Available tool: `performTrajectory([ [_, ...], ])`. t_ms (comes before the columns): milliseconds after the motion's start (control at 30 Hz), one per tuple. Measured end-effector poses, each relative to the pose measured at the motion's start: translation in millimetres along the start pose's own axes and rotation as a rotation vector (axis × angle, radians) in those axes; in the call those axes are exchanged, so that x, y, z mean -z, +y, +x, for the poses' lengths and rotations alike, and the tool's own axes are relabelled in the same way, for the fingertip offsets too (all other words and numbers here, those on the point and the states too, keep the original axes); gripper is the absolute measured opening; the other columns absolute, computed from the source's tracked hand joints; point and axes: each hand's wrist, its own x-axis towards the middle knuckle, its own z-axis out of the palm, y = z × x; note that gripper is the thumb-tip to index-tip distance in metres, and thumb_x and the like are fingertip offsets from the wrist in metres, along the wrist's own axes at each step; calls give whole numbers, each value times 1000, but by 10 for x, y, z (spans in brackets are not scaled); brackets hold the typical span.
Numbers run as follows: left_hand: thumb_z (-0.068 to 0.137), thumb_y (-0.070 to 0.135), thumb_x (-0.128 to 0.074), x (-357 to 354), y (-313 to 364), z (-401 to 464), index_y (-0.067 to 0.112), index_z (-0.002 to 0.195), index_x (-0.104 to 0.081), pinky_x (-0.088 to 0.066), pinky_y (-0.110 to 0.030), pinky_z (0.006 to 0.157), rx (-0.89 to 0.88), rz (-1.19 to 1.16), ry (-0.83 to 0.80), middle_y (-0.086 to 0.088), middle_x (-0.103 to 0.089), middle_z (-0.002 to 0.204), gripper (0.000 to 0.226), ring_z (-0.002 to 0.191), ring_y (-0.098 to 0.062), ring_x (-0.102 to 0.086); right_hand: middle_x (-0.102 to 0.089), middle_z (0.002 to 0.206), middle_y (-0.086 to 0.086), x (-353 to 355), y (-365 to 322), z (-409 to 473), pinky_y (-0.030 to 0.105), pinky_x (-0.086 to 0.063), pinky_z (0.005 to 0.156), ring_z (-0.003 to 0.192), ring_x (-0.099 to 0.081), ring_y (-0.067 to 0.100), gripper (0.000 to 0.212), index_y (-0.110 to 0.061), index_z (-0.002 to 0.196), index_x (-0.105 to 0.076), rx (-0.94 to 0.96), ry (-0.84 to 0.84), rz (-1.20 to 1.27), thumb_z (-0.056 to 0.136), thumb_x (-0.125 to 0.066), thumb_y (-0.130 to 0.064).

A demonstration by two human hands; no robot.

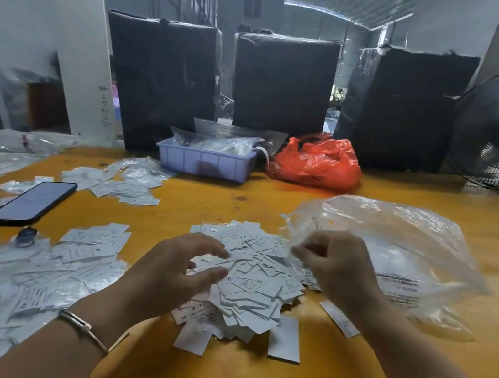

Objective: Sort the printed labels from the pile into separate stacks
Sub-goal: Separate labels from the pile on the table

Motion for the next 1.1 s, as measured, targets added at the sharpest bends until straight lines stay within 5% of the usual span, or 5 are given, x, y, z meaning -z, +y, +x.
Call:
performTrajectory([
  [233, 79, 40, -74, 54, 167, -23, 41, 131, -52, -50, -10, 80, 21, -371, -155, 18, -69, 111, 56, 104, 4, -63, -64, 62, -4, -250, -318, -235, 18, -42, 56, 59, -55, 8, 15, -10, 75, -70, 61, -562, 419, 85, -71, -21],
  [400, 83, 9, -75, 73, 244, -38, 10, 94, -75, -49, -25, 67, 100, -509, -113, -9, -72, 79, 11, 73, -17, -65, -69, 69, 5, -228, -328, -245, 13, -41, 52, 58, -57, 5, 16, -7, 78, -72, -15, -498, 630, 84, -71, -22],
  [633, 70, 43, -75, 42, 276, -32, 11, 70, -69, -42, -16, 55, 57, -364, -53, 2, -65, 60, 32, 56, -5, -55, -70, 65, 0, -229, -311, -242, 11, -41, 51, 57, -59, 2, 13, -9, 74, -72, -85, -339, 644, 85, -69, -15],
  [867, 64, 57, -82, -78, 306, -61, 40, 106, -69, -43, -14, 80, -136, 53, -294, 26, -56, 105, 47, 106, 5, -49, -71, 66, 6, -225, -187, -157, 12, -42, 49, 54, -61, 8, 16, -5, 71, -64, -205, -52, 638, 82, -72, -12],
  [1100, 81, 49, -72, -221, 421, -37, 37, 94, -76, -48, -26, 83, -250, 158, -211, 22, -55, 110, 17, 106, 4, -45, -73, 72, 6, -239, -153, -148, 25, -43, 50, 58, -67, 20, 17, -4, 80, -56, -232, -27, 643, 85, -69, -11],
])
